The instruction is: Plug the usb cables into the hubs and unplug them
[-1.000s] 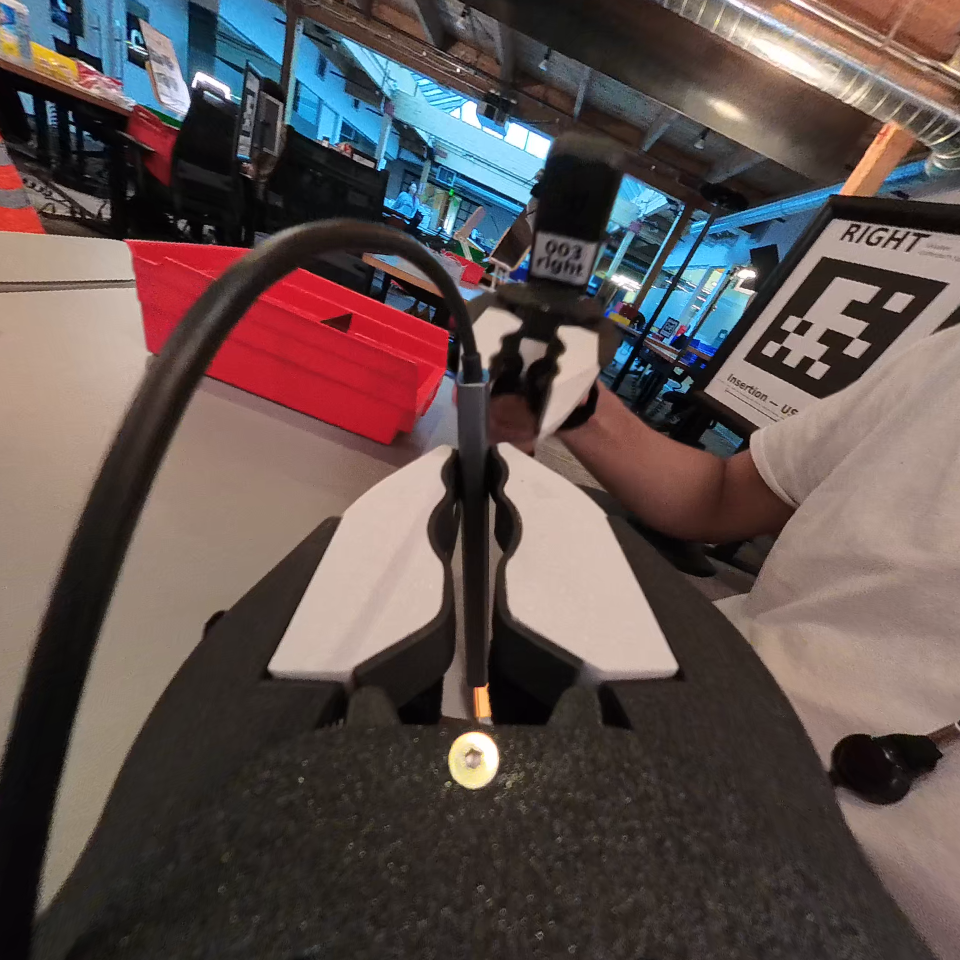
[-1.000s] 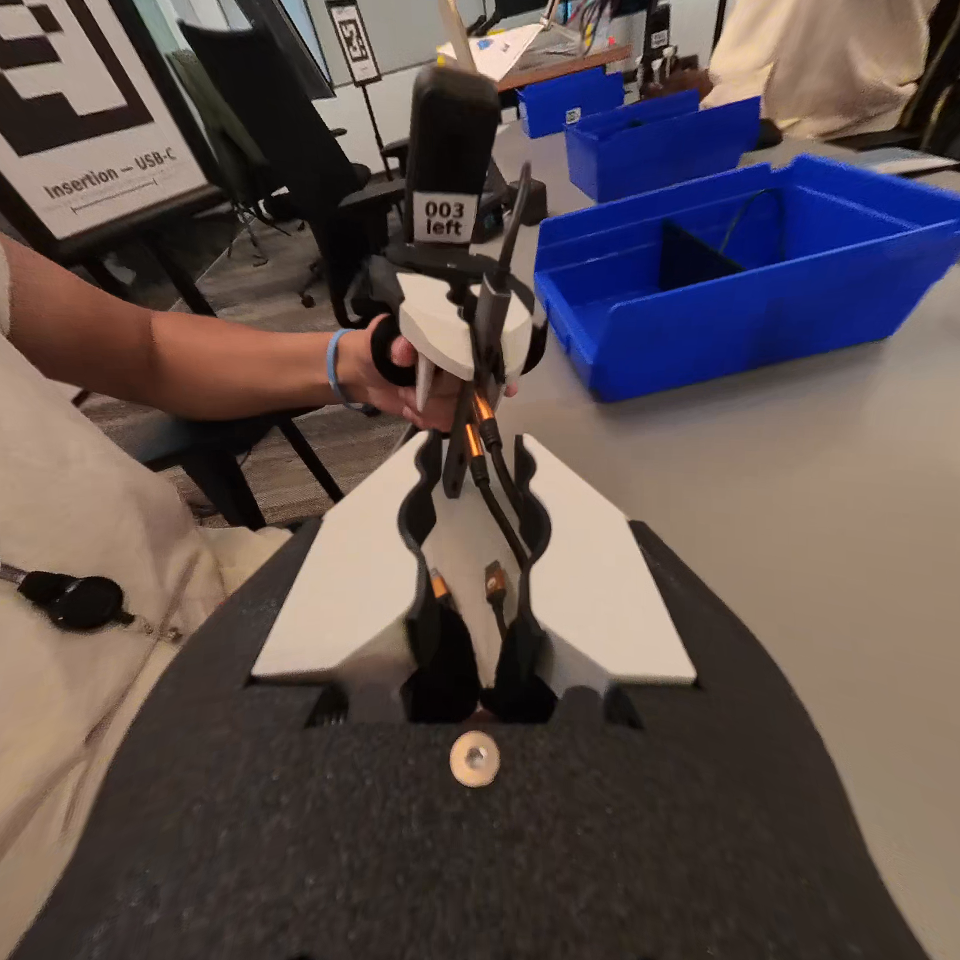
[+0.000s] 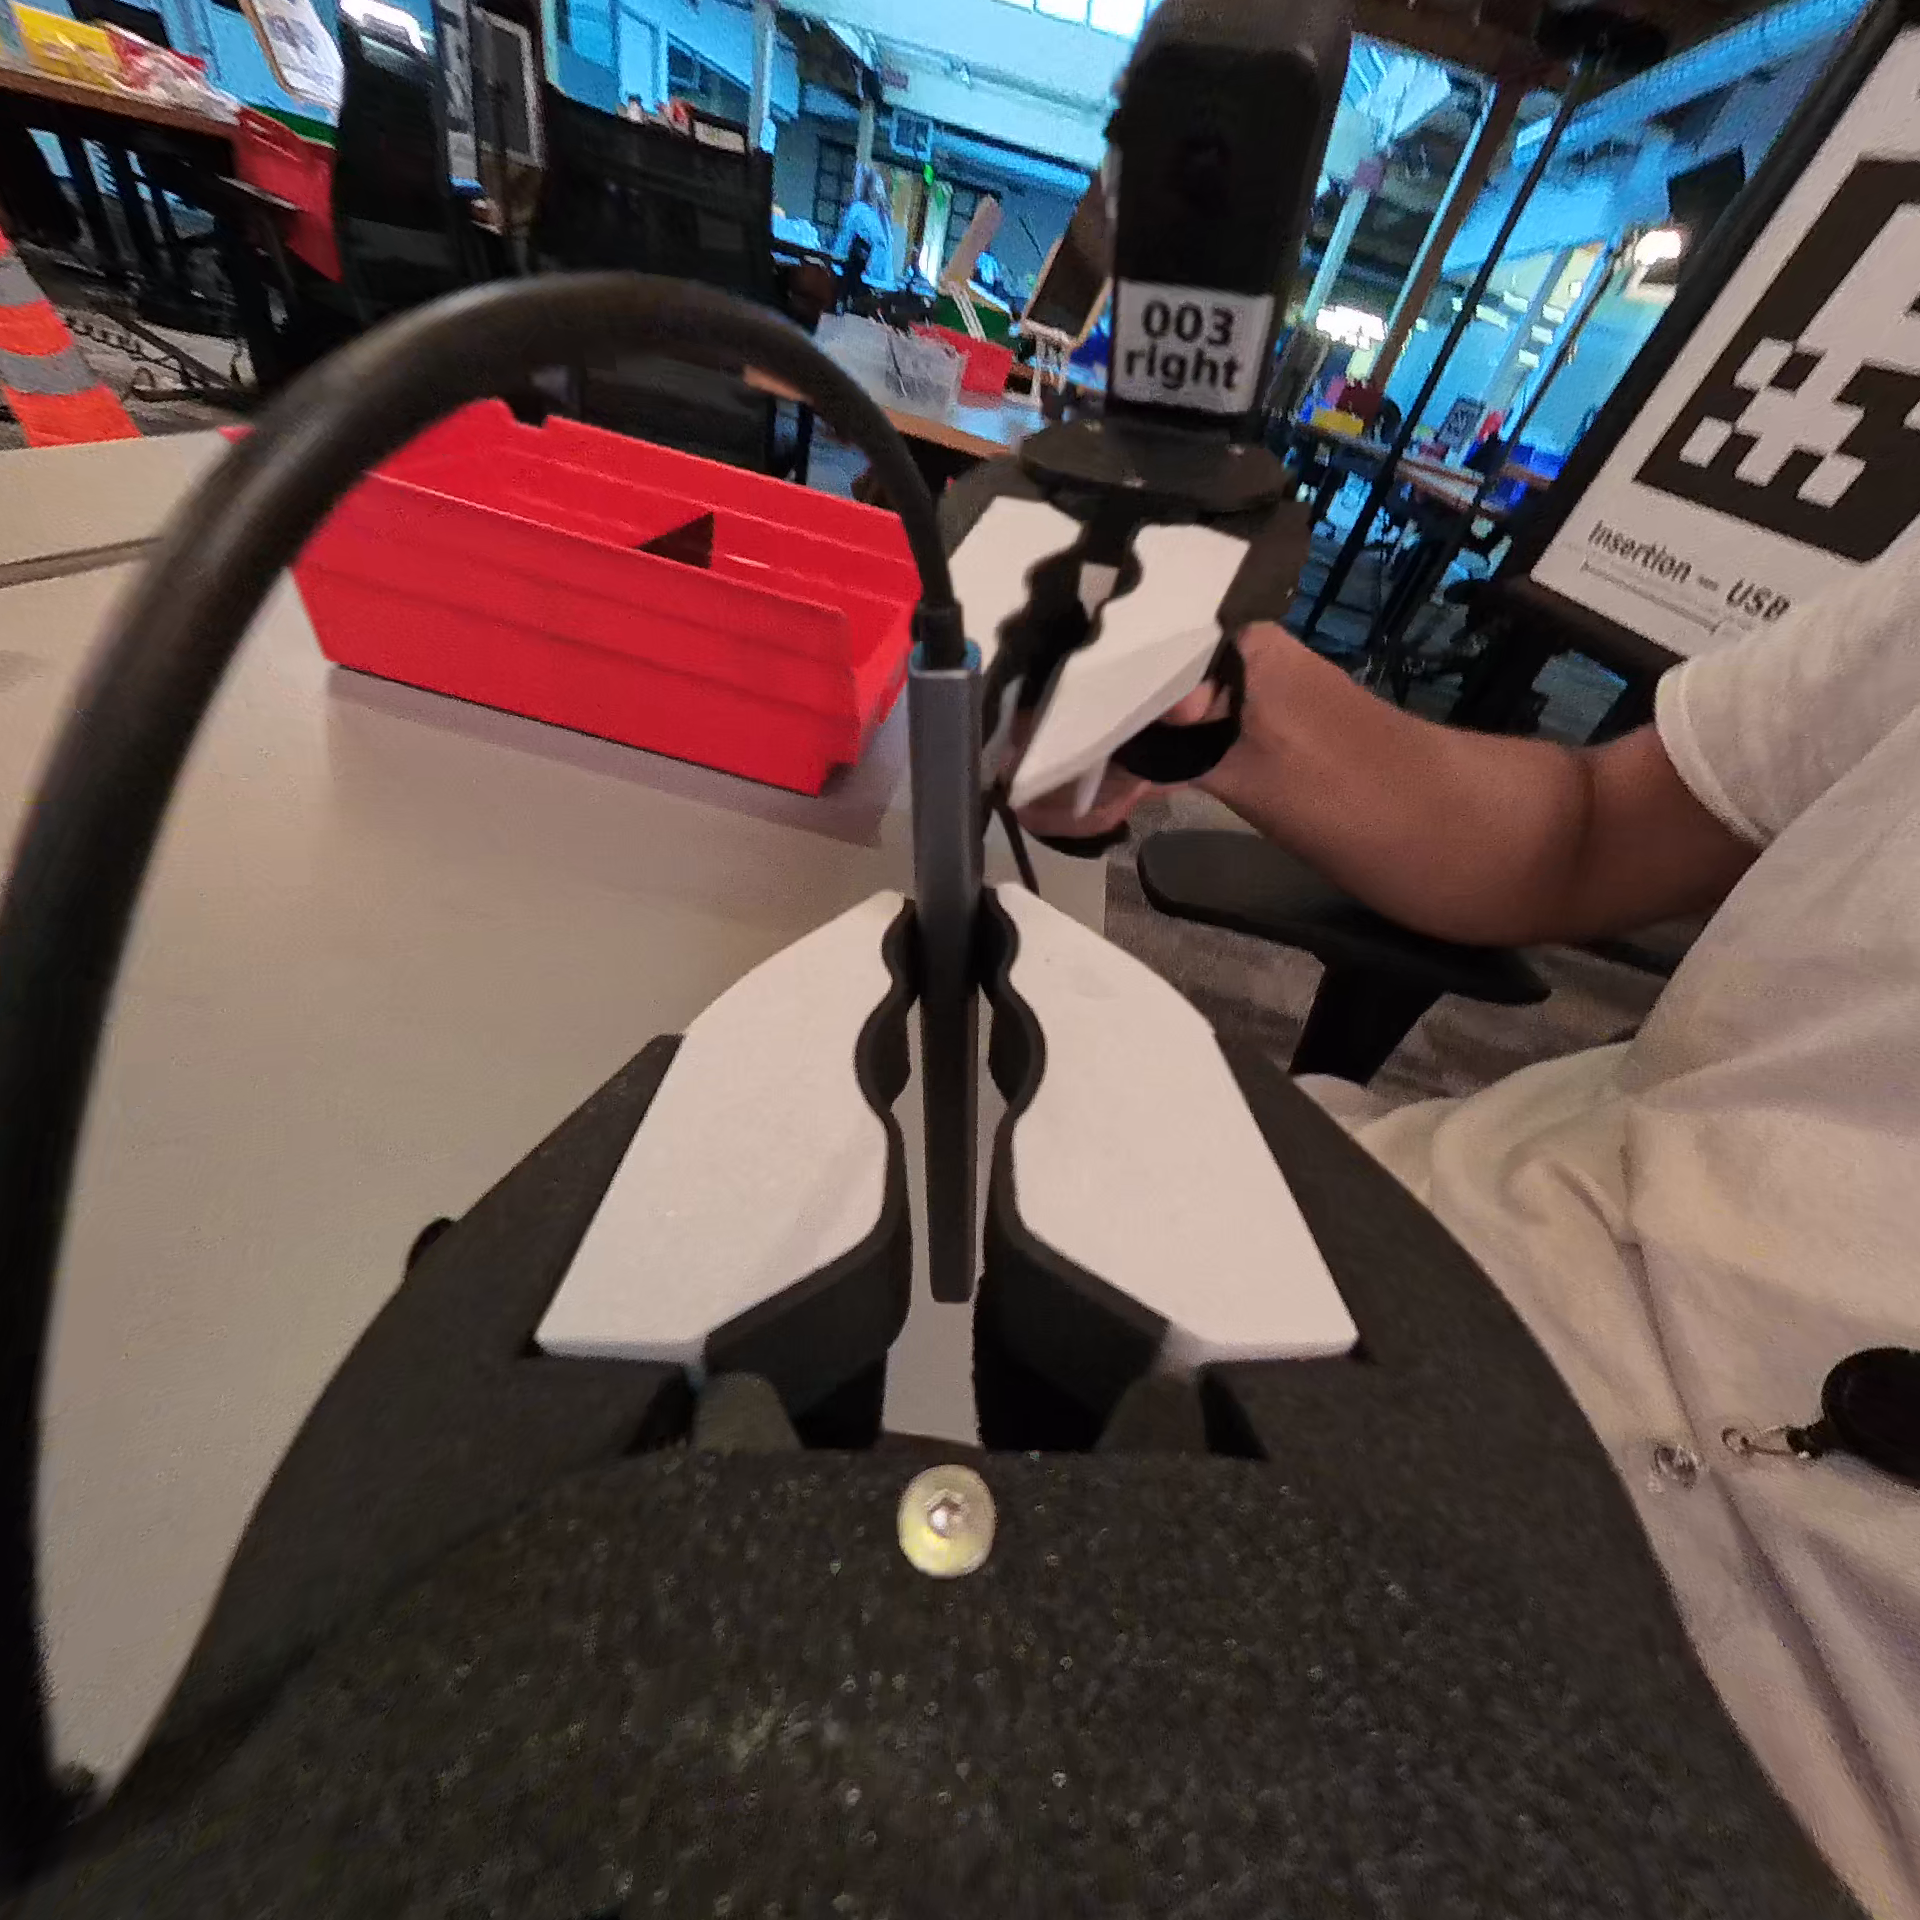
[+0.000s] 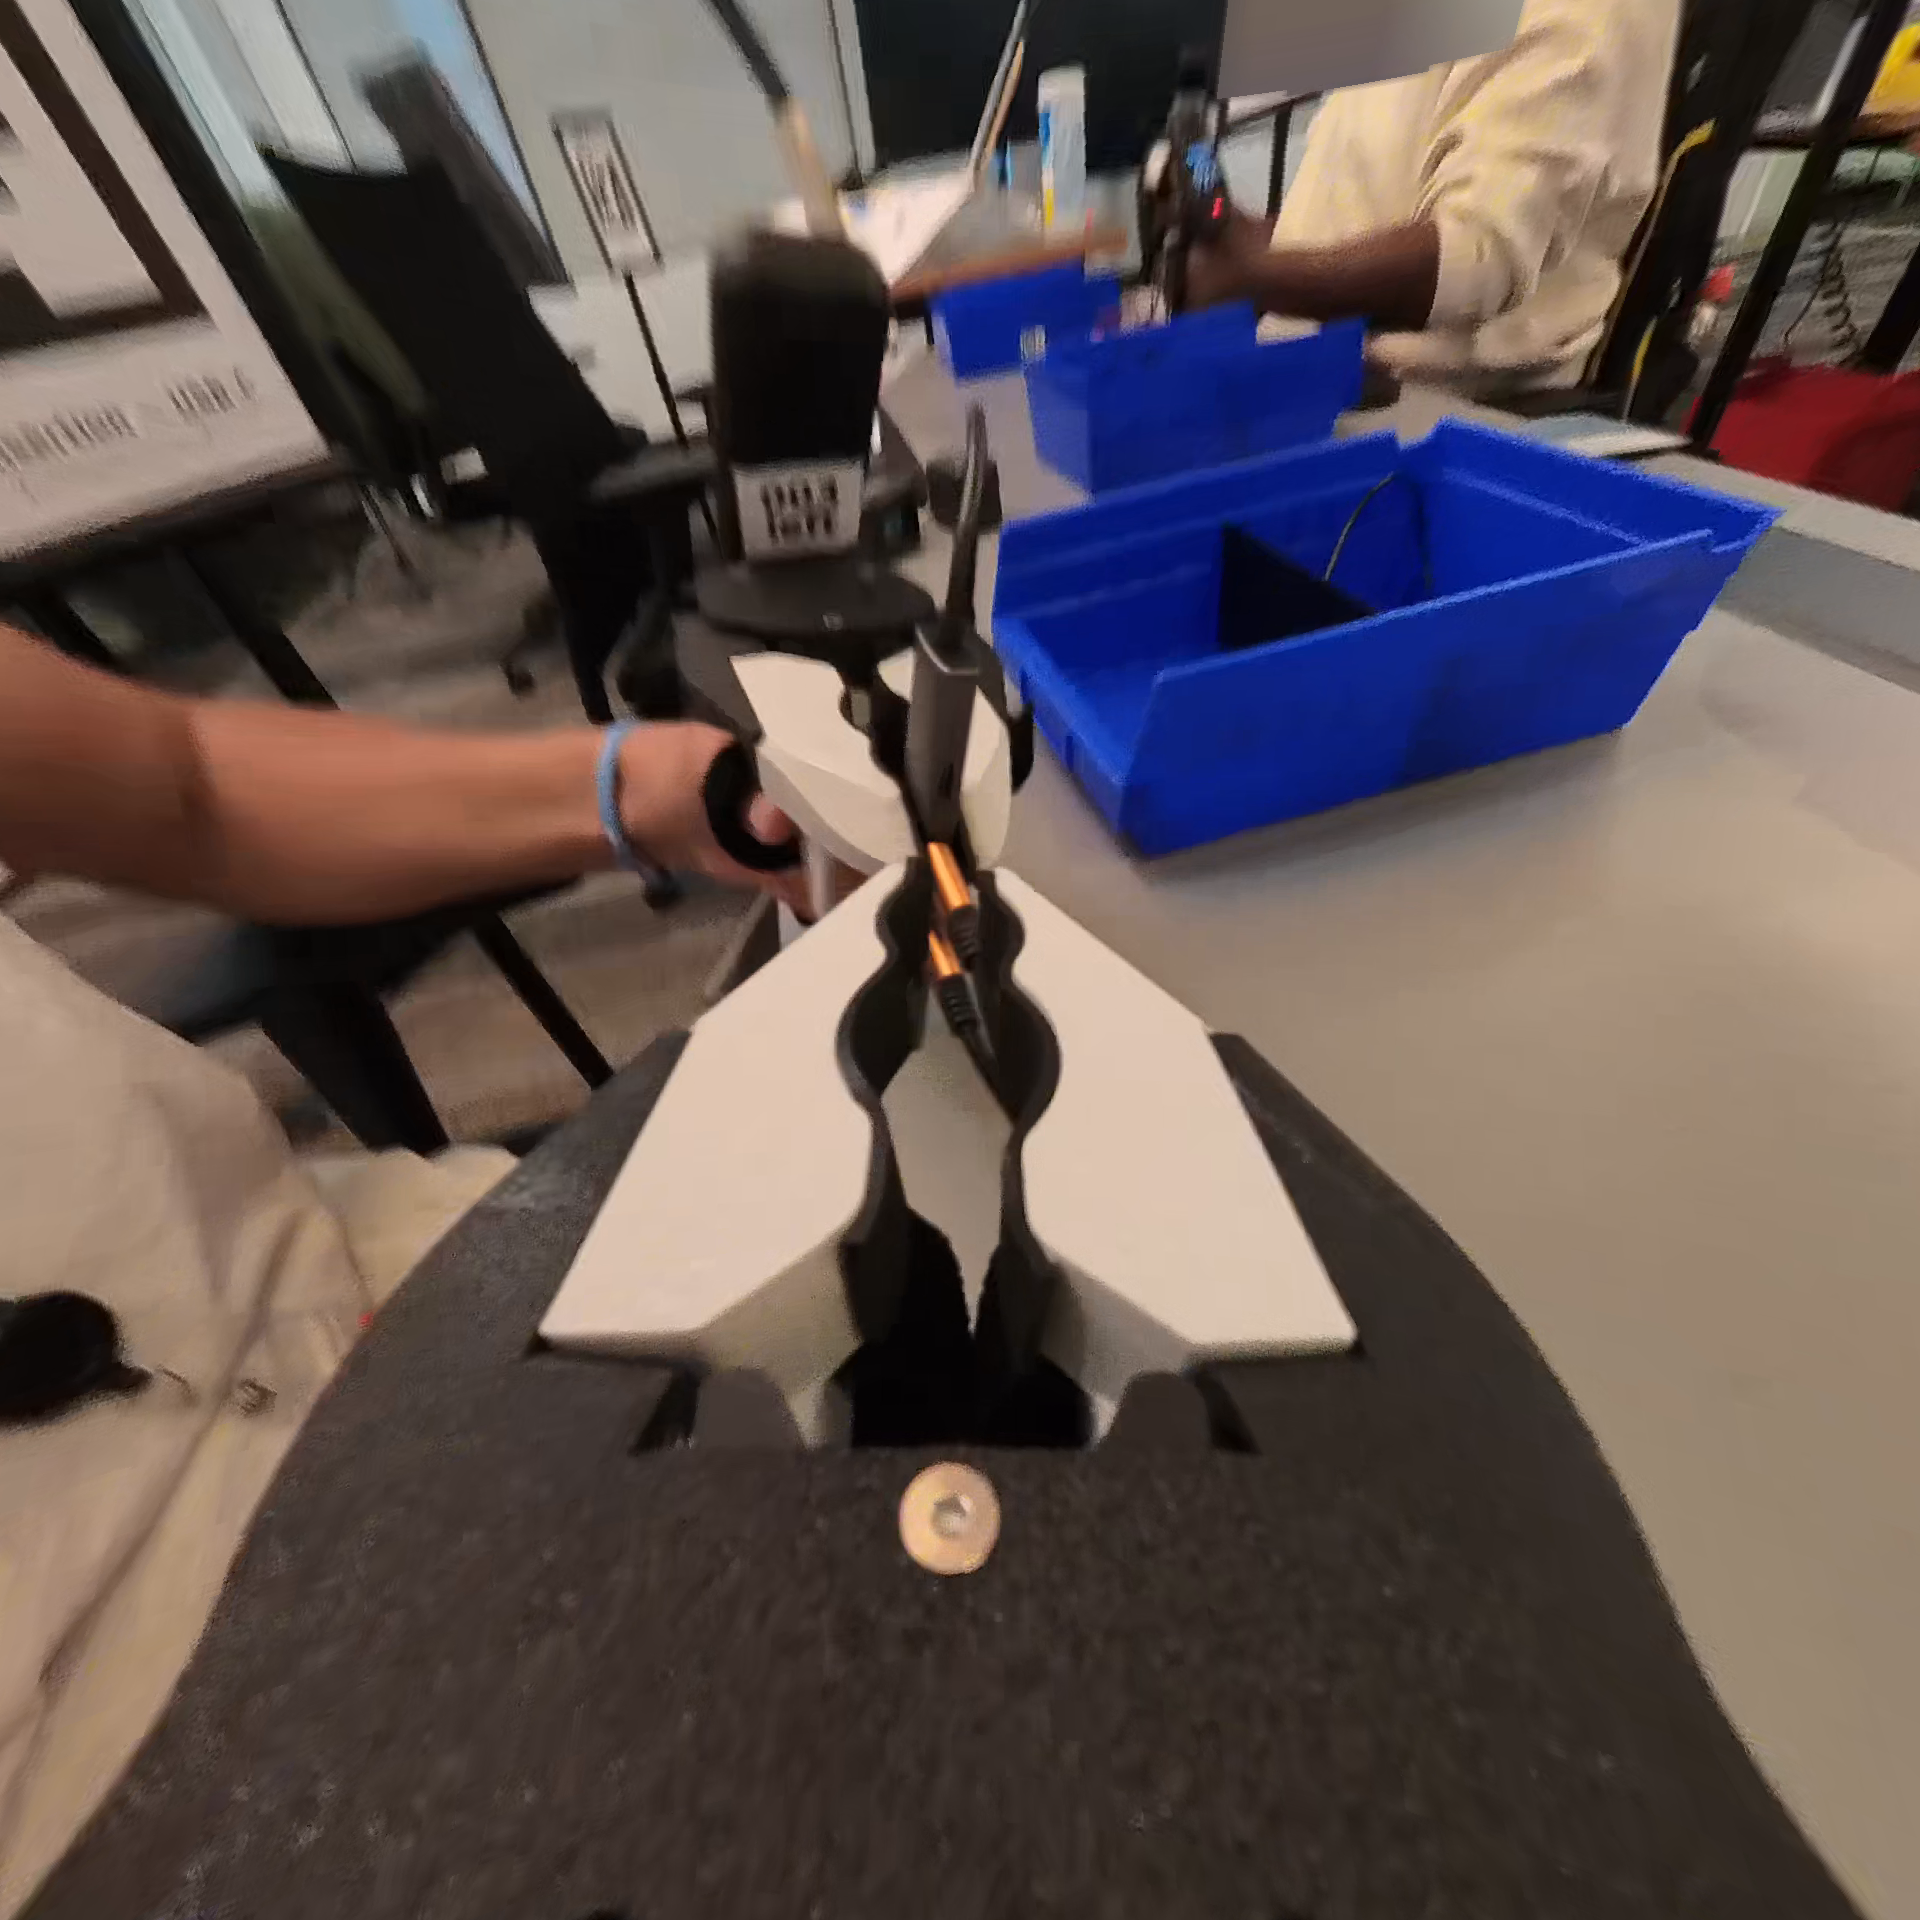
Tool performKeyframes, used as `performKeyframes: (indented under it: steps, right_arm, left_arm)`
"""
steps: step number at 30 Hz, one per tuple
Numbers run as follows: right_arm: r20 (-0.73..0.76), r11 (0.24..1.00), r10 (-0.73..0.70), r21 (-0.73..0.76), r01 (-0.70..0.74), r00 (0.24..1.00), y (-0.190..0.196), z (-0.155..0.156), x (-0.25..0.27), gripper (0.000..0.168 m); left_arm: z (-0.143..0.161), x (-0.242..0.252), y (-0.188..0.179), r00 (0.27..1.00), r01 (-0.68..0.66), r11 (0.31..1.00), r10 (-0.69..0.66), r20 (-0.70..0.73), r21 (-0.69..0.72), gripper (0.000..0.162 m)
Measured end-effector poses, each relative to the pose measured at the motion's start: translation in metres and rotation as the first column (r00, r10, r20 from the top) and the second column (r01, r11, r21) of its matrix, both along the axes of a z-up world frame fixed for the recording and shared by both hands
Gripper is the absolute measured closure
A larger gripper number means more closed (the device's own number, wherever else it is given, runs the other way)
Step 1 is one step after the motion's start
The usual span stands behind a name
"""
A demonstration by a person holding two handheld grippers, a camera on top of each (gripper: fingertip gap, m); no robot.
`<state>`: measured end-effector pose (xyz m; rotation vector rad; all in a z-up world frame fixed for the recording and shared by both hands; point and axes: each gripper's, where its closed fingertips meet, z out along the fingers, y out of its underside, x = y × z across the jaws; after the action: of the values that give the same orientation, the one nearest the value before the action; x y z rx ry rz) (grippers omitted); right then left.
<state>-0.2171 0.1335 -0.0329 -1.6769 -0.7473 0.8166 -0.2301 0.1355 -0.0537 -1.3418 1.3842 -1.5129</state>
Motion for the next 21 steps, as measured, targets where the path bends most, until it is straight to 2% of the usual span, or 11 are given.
performKeyframes:
  steps: [2,4,5,8,11,13,15,17,21]
  right_arm:
    - [-0.096,0.999,0.021,-0.028,-0.024,0.995,-0.006,0.011,0.002,0.161]
    - [-0.096,0.991,0.081,-0.095,-0.09,0.992,-0.014,0.002,-0.005,0.156]
    - [-0.061,0.99,0.073,-0.12,-0.08,0.995,-0.012,-0.007,-0.007,0.15]
    - [-0.011,0.993,-0.007,-0.119,0.006,1.0,0.002,-0.02,-0.008,0.148]
    - [-0.077,0.989,-0.048,-0.142,0.037,0.996,0.01,-0.016,-0.007,0.151]
    - [-0.103,0.978,-0.087,-0.196,0.066,0.991,0.016,-0.022,-0.004,0.143]
    - [-0.19,0.97,-0.065,-0.243,0.017,0.98,0.014,-0.02,-0.007,0.139]
    - [-0.288,0.977,-0.018,-0.207,-0.044,0.957,0.008,-0.006,-0.011,0.142]
    - [-0.271,0.977,0.026,-0.195,-0.082,0.962,0.002,-0.008,-0.013,0.154]
  left_arm:
    - [0.006,-0.004,0.01,0.999,-0.026,0.998,0.028,0.038,-0.055,0.152]
    - [0.012,-0.007,0.016,0.996,-0.036,0.994,0.044,0.073,-0.106,0.152]
    - [0.014,-0.008,0.018,0.995,-0.036,0.991,0.048,0.087,-0.126,0.152]
    - [0.016,-0.006,0.016,0.994,-0.027,0.987,0.044,0.104,-0.157,0.152]
    - [0.017,-0.004,0.013,0.994,-0.016,0.986,0.034,0.108,-0.163,0.152]
    - [0.021,-0.004,0.011,0.991,0.007,0.98,0.02,0.134,-0.197,0.153]
    - [0.023,-0.002,0.007,0.989,0.03,0.975,0.003,0.146,-0.222,0.152]
    - [0.02,0.002,0.0,0.991,0.053,0.972,-0.022,0.135,-0.228,0.152]
    - [0.016,0.006,-0.004,0.991,0.068,0.967,-0.038,0.125,-0.244,0.152]
